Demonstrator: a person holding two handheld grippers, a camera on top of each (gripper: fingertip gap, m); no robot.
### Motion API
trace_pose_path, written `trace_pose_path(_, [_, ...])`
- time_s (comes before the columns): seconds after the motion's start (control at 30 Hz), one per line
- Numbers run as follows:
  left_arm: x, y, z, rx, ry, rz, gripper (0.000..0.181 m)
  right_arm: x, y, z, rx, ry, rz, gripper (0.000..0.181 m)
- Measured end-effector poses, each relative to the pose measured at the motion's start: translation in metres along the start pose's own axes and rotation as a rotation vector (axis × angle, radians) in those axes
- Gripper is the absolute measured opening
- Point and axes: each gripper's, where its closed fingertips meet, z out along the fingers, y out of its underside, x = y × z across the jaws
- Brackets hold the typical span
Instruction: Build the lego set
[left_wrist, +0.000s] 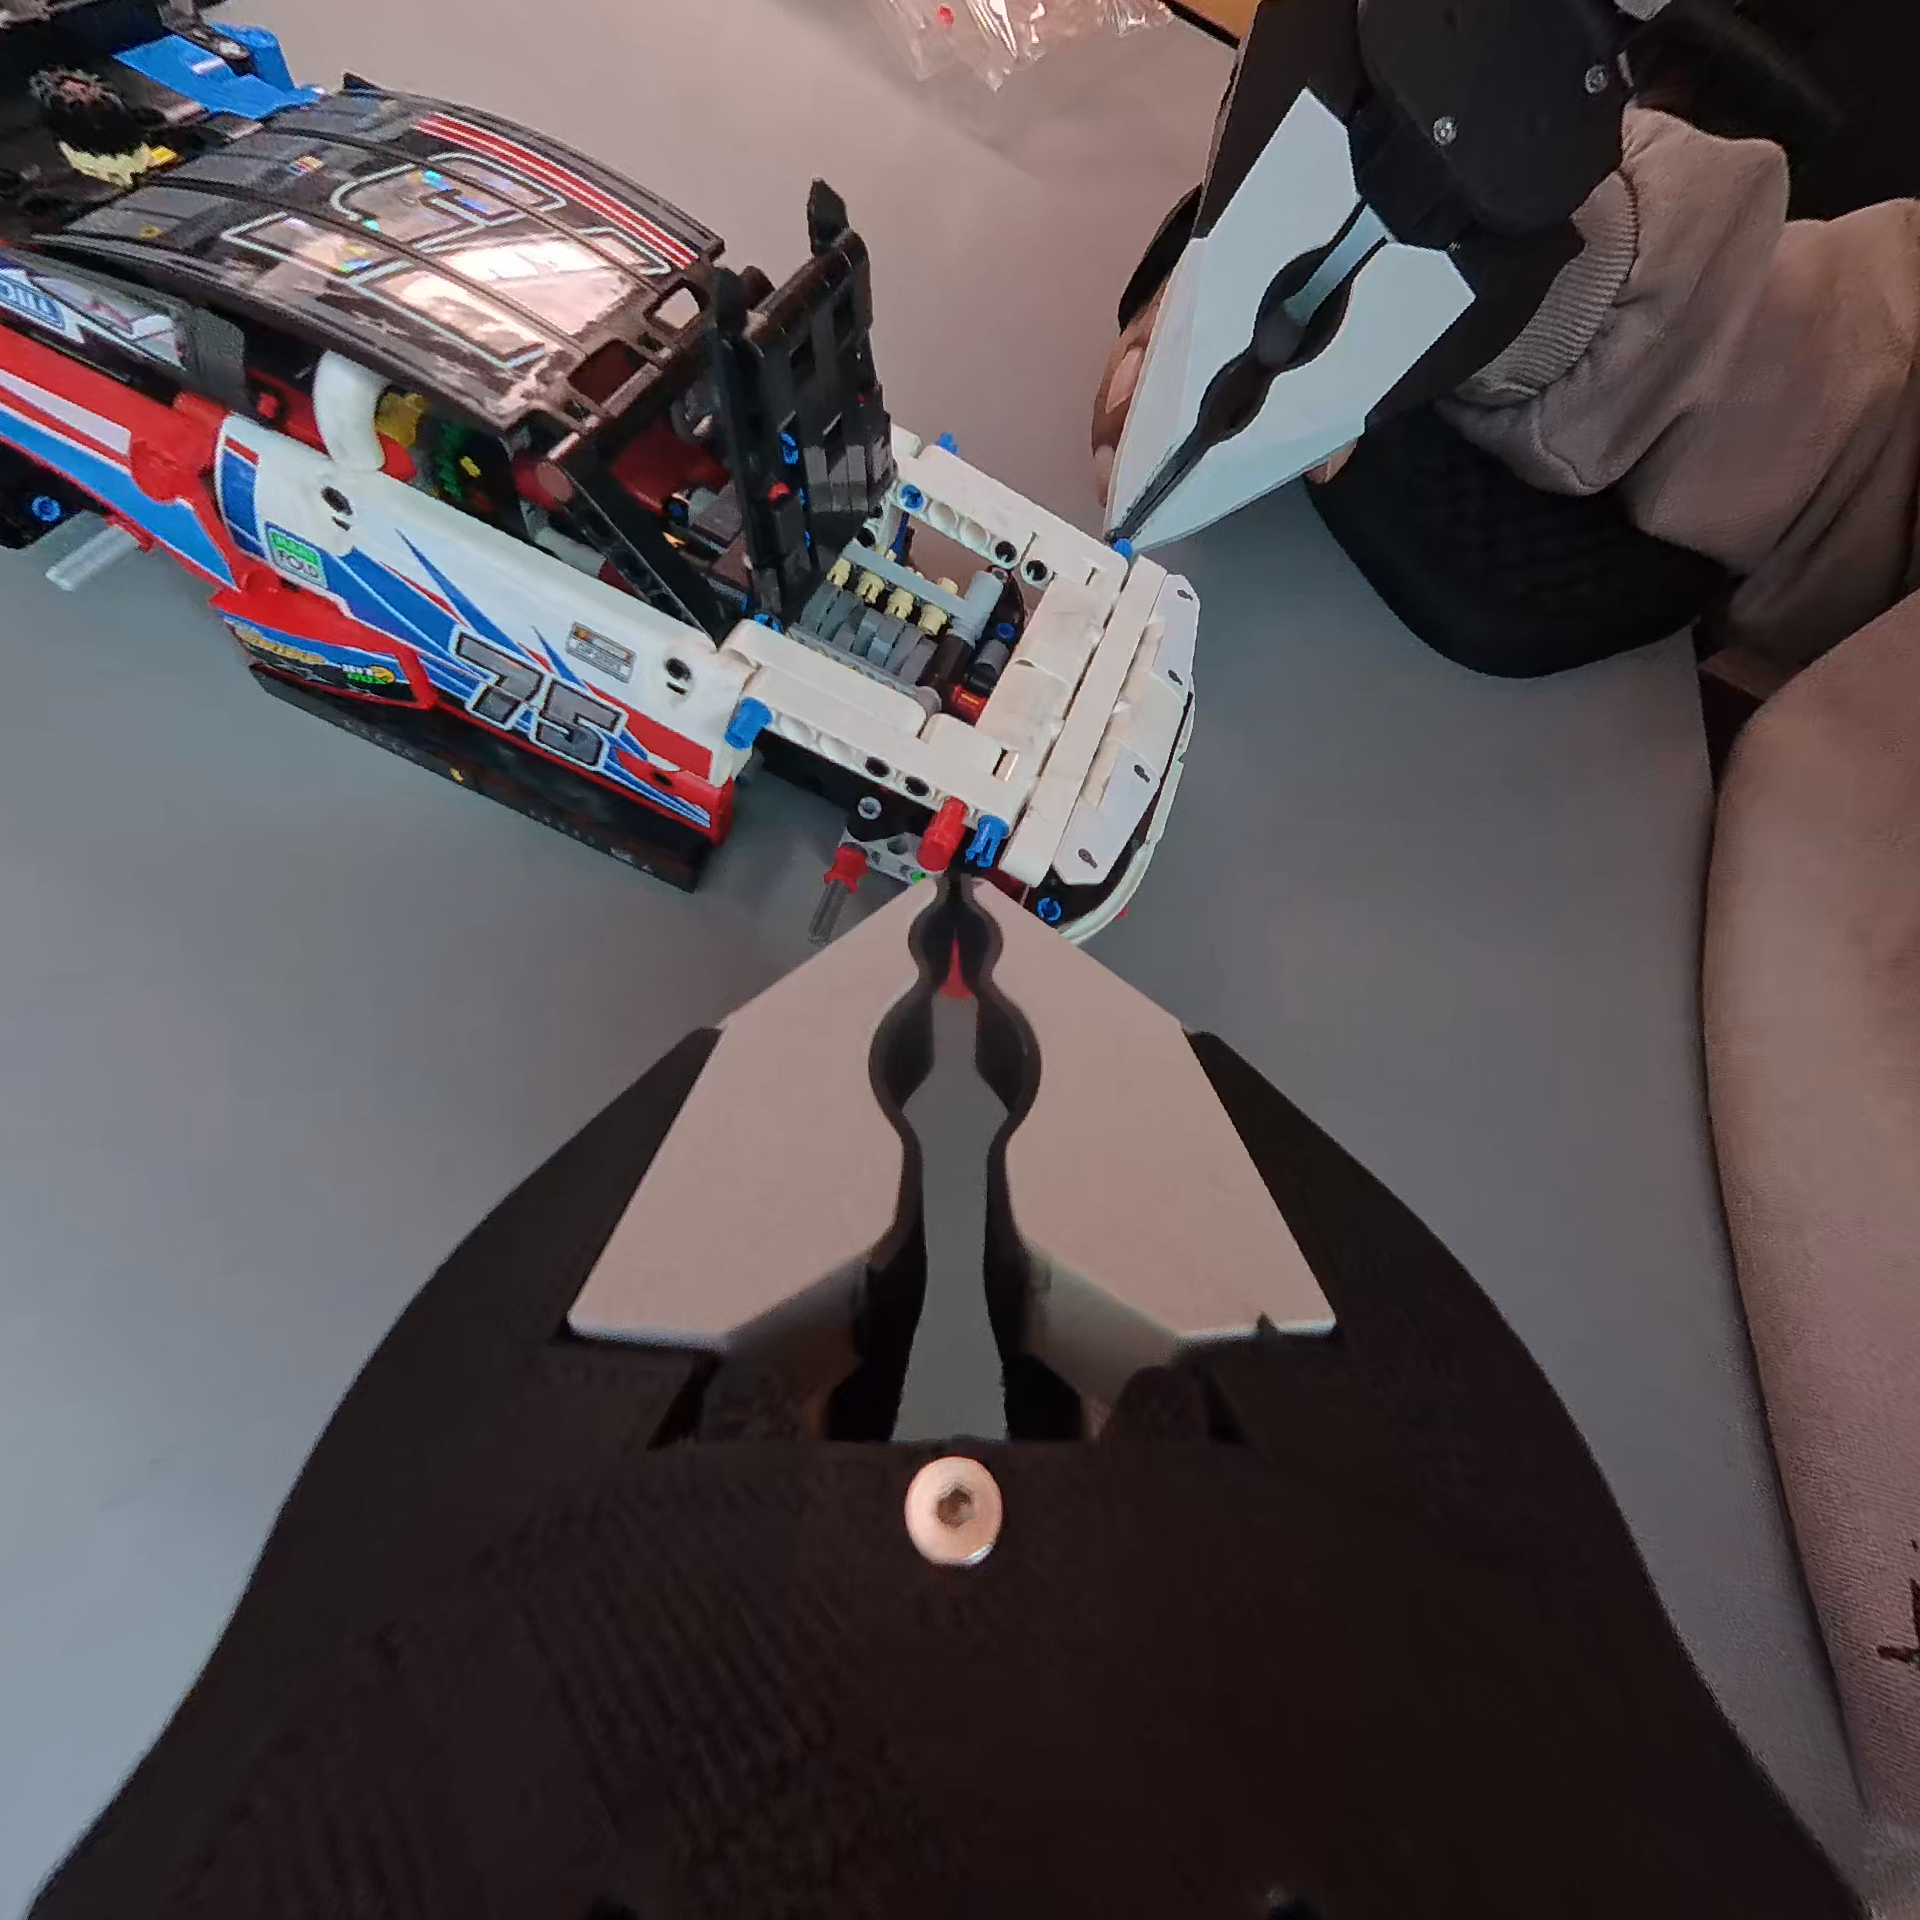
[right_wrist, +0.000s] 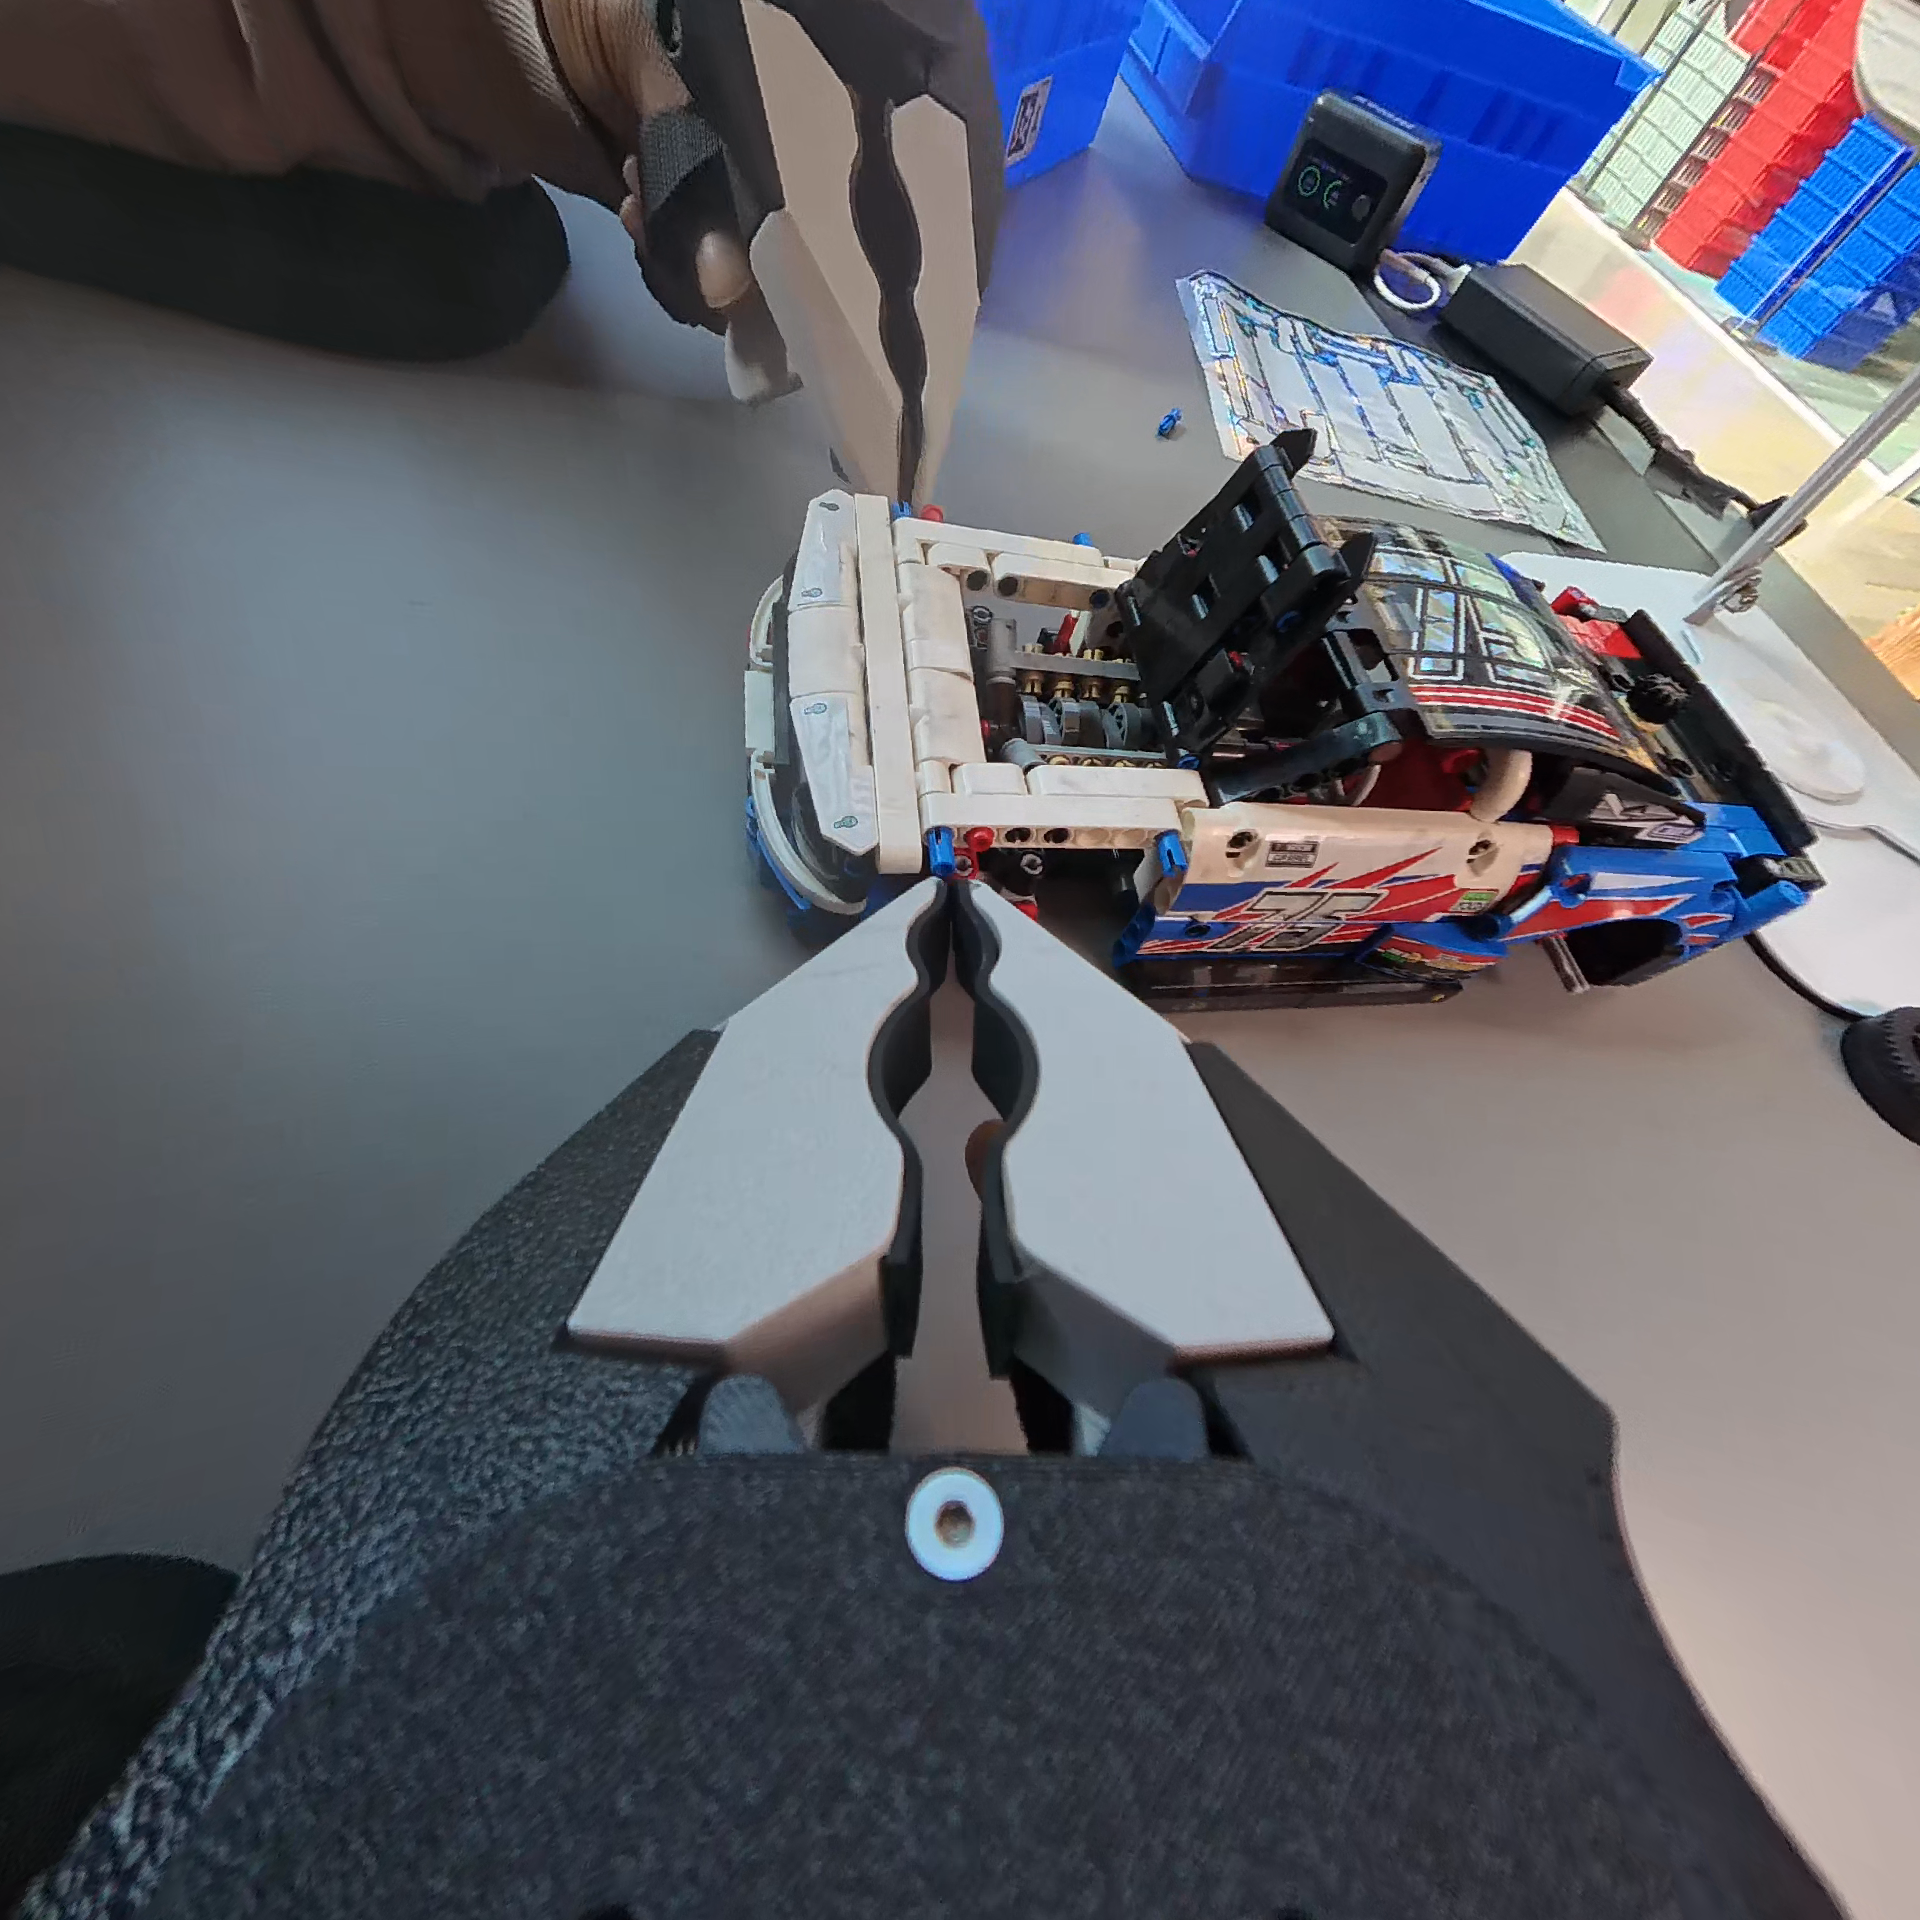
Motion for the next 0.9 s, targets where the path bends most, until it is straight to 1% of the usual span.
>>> trace_pose_path(0.1, [0.0028,-0.0054,-0.0043,0.044,0.021,-0.021,0.000,0.0008,-0.0024,-0.0011,0.018,0.000,0.013,0.000])
trace_pose_path(0.37, [0.0062,-0.0094,-0.0004,0.059,0.028,-0.011,0.000,-0.0001,-0.0031,-0.0005,0.032,-0.014,0.027,0.000])
trace_pose_path(0.9, [0.0068,-0.0065,0.0029,0.031,0.026,-0.004,0.000,0.0010,-0.0026,-0.0017,0.034,-0.031,0.059,0.000])
